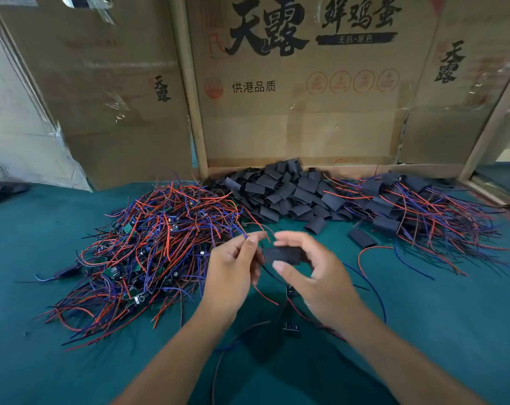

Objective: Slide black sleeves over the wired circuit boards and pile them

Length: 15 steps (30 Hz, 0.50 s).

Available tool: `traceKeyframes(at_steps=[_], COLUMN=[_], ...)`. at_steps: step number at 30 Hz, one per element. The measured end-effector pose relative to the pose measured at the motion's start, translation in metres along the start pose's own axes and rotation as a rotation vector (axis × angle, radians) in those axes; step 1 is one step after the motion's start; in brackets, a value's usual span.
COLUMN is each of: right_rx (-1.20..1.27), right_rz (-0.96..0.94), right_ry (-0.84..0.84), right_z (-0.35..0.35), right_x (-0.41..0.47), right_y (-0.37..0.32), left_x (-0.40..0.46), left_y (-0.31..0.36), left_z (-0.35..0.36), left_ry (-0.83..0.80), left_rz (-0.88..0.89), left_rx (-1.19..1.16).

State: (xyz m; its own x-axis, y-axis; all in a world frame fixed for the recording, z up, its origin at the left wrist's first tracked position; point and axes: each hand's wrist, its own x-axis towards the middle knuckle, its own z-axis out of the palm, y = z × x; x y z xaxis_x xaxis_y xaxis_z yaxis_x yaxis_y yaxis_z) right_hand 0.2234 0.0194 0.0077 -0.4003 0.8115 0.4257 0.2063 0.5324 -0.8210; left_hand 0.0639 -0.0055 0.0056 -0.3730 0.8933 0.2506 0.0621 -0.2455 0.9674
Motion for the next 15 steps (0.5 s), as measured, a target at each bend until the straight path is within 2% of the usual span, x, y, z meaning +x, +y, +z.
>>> traceKeyframes(at_steps=[2,7,11,13,15], right_rx=[-0.056,-0.289,-0.312,-0.287,-0.105], right_rz=[0.005,0.027,0.074,0.101,0.127], right_ry=[0.026,-0.068,-0.138,-0.097,-0.017], right_z=[0.009,0.006,-0.006,-0.017,-0.027], right_x=[0.001,0.0,0.001,0.005,0.013], right_y=[-0.003,-0.003,-0.005,-0.005,-0.014], left_x=[-0.002,-0.004,-0.007,-0.006,-0.007], left_y=[0.0,0.003,0.002,0.002,0.003], left_z=[0.001,-0.001,-0.002,-0.004,-0.005], left_ry=[-0.002,-0.035,-0.111,-0.113,-0.109], left_rz=[0.03,0.056,0.104,0.115,0.131], left_rx=[0.042,0.053,0.117,0.164,0.208])
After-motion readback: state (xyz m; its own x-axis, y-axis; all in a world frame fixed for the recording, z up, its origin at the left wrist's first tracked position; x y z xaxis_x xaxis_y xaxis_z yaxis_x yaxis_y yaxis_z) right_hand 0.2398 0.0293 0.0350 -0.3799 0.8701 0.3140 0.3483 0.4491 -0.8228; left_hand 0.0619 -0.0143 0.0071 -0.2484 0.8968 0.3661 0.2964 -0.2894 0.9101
